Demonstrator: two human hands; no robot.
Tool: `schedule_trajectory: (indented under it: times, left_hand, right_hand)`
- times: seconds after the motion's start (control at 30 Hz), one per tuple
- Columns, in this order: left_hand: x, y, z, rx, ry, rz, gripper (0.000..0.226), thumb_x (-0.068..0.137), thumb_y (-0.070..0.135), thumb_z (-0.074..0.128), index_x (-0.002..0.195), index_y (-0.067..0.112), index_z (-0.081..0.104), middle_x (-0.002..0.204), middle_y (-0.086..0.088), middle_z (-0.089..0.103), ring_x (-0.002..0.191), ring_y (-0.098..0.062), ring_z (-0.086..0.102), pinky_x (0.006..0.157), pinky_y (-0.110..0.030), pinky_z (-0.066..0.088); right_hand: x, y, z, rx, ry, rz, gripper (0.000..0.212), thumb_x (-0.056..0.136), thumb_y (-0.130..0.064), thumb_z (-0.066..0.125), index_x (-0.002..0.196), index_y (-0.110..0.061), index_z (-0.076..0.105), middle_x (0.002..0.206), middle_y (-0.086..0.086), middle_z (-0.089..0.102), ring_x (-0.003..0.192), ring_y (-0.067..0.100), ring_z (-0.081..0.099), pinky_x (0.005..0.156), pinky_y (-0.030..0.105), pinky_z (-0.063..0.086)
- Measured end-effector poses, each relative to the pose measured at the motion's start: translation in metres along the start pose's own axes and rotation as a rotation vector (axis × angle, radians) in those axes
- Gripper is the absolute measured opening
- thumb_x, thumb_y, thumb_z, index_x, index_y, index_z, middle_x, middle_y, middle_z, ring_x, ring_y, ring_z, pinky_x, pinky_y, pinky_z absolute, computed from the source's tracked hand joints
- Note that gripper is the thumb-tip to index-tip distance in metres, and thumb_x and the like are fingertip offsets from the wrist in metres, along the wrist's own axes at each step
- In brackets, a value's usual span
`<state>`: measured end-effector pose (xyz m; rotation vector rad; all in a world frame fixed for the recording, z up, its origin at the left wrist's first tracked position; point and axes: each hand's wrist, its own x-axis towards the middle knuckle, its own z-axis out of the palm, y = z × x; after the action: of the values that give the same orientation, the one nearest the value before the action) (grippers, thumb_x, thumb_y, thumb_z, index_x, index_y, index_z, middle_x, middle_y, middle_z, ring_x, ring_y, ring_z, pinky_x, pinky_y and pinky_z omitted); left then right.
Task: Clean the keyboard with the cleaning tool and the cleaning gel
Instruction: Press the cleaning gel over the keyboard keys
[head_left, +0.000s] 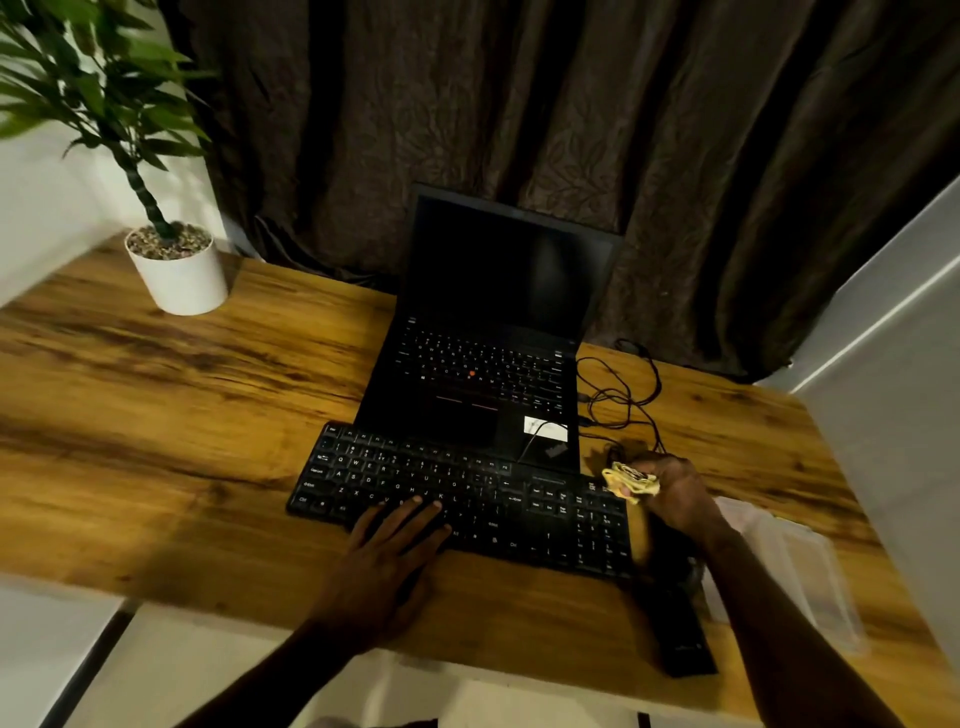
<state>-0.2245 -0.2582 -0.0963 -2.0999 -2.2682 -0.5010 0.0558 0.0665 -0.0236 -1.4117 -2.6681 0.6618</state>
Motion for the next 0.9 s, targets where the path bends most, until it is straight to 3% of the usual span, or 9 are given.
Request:
schedule_trajectory:
  times: [0.23, 0.33, 0.43, 0.6, 0.77, 0.9]
  left_hand:
    - [0.001, 0.0, -0.001, 0.009, -0.03, -0.016, 0.053, 0.093, 0.049, 0.045, 0.144, 0.033, 0.045, 0.157, 0.005, 0.036, 0.146, -0.019, 0.028, 0.114, -0.05, 0.019]
    - [0.0, -0.001, 0.0, 0.006, -0.027, -0.018, 0.054, 0.092, 0.049, 0.047, 0.143, 0.033, 0.046, 0.156, 0.005, 0.035, 0.146, -0.018, 0.027, 0.115, -0.05, 0.019]
    - [0.001, -0.001, 0.0, 0.012, -0.034, -0.018, 0.053, 0.093, 0.05, 0.046, 0.143, 0.033, 0.045, 0.156, 0.005, 0.036, 0.146, -0.017, 0.027, 0.115, -0.049, 0.018]
    - [0.0, 0.0, 0.0, 0.007, -0.03, -0.015, 0.052, 0.093, 0.05, 0.044, 0.143, 0.033, 0.046, 0.155, 0.005, 0.038, 0.145, -0.018, 0.029, 0.115, -0.049, 0.017]
    - [0.001, 0.001, -0.002, 0.016, -0.031, -0.017, 0.052, 0.091, 0.048, 0.048, 0.142, 0.033, 0.047, 0.154, 0.005, 0.039, 0.144, -0.017, 0.03, 0.116, -0.047, 0.015]
    - [0.001, 0.001, -0.002, -0.011, -0.034, -0.021, 0.051, 0.093, 0.048, 0.046, 0.142, 0.033, 0.047, 0.155, 0.005, 0.039, 0.144, -0.018, 0.031, 0.113, -0.051, 0.021]
  right_hand:
    - [0.013, -0.016, 0.019, -0.016, -0.073, -0.03, 0.044, 0.076, 0.0, 0.073, 0.11, -0.028, 0.074, 0.105, -0.008, 0.073, 0.092, 0.004, 0.067, 0.077, 0.016, 0.052]
    - [0.004, -0.012, 0.013, 0.02, -0.059, -0.037, 0.035, 0.078, -0.003, 0.077, 0.106, -0.024, 0.075, 0.101, -0.008, 0.074, 0.089, 0.004, 0.068, 0.079, 0.025, 0.057]
    - [-0.01, 0.003, 0.005, 0.048, -0.04, -0.001, 0.026, 0.078, -0.009, 0.08, 0.101, -0.02, 0.075, 0.092, -0.009, 0.074, 0.085, 0.006, 0.069, 0.074, 0.025, 0.056]
    - [-0.011, 0.005, 0.016, 0.029, -0.009, 0.004, 0.03, 0.077, -0.012, 0.079, 0.104, -0.025, 0.075, 0.096, -0.008, 0.075, 0.088, 0.009, 0.069, 0.078, 0.03, 0.058]
    - [-0.009, -0.041, 0.03, 0.019, -0.05, -0.097, 0.04, 0.076, 0.004, 0.073, 0.107, -0.021, 0.073, 0.098, -0.004, 0.073, 0.086, 0.01, 0.068, 0.075, 0.027, 0.057]
    - [-0.002, -0.01, 0.028, -0.012, -0.057, 0.014, 0.036, 0.076, -0.014, 0.08, 0.107, -0.03, 0.073, 0.104, -0.008, 0.07, 0.089, 0.008, 0.066, 0.071, 0.02, 0.054]
